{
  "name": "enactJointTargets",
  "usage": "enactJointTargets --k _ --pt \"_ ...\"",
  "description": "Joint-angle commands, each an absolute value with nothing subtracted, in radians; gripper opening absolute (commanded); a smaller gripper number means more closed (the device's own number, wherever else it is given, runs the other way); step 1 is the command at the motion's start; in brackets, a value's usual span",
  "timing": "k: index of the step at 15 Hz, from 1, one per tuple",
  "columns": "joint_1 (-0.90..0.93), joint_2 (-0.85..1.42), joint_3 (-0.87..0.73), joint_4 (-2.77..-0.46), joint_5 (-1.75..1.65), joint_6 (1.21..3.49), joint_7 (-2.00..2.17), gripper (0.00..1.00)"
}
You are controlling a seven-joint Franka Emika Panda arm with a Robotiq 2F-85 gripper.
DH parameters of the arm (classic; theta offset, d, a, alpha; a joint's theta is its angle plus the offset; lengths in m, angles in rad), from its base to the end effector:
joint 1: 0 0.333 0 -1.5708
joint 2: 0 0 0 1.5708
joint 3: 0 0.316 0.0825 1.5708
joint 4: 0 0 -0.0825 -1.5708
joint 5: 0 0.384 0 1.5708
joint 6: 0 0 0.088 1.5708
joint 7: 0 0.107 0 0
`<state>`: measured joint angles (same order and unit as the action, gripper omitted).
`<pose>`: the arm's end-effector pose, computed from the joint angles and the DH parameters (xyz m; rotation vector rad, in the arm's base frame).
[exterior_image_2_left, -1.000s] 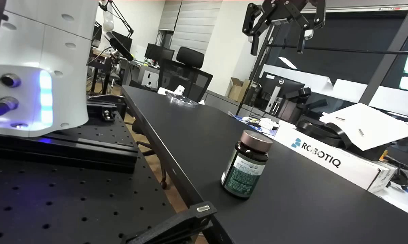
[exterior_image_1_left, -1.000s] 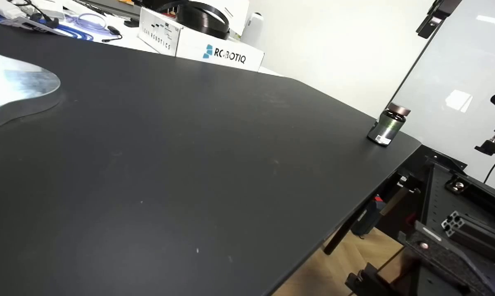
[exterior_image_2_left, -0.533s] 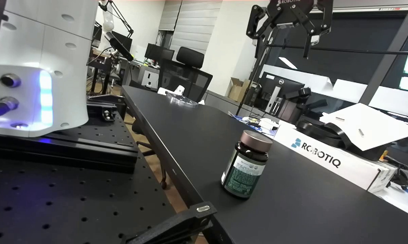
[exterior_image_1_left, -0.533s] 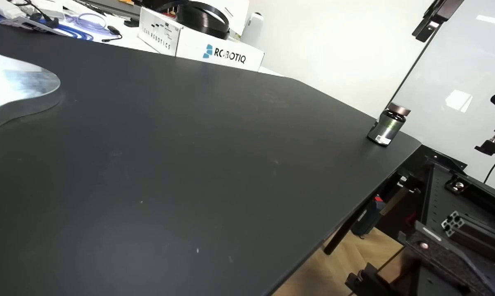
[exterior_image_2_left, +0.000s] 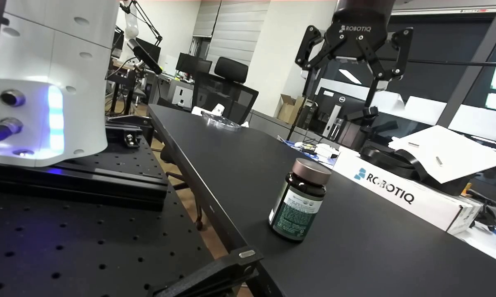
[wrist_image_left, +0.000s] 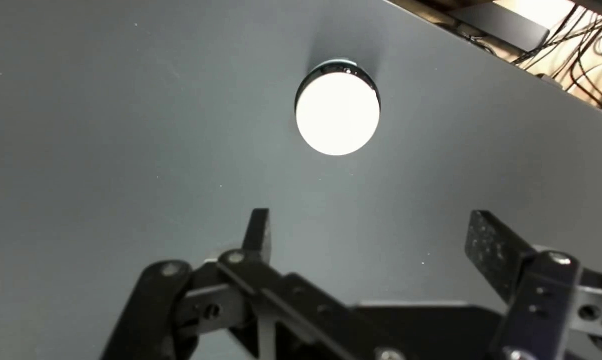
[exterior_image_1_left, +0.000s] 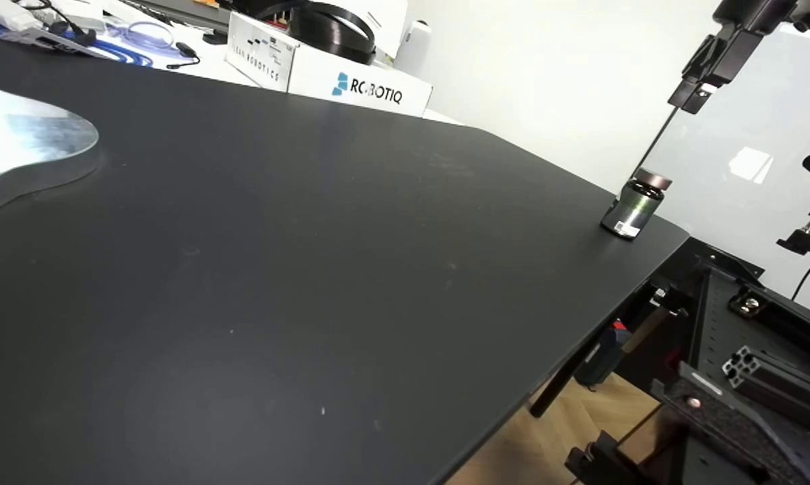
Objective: Pick up the medicine bottle from the table and move it forward.
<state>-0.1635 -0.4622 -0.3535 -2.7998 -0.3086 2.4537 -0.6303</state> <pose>0.3244 -0.1712 0.3403 2.9872 0.5580 0.0968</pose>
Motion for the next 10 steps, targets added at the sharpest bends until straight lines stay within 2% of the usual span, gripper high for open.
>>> enactJointTargets --k 1,10 --pt "-0.182 -0.381 -0.369 -2.800 -0.301 2.542 -0.686 1.00" --pt "-0.215 -0.203 -0.371 -2.799 -0.277 2.668 -0.758 1.00"
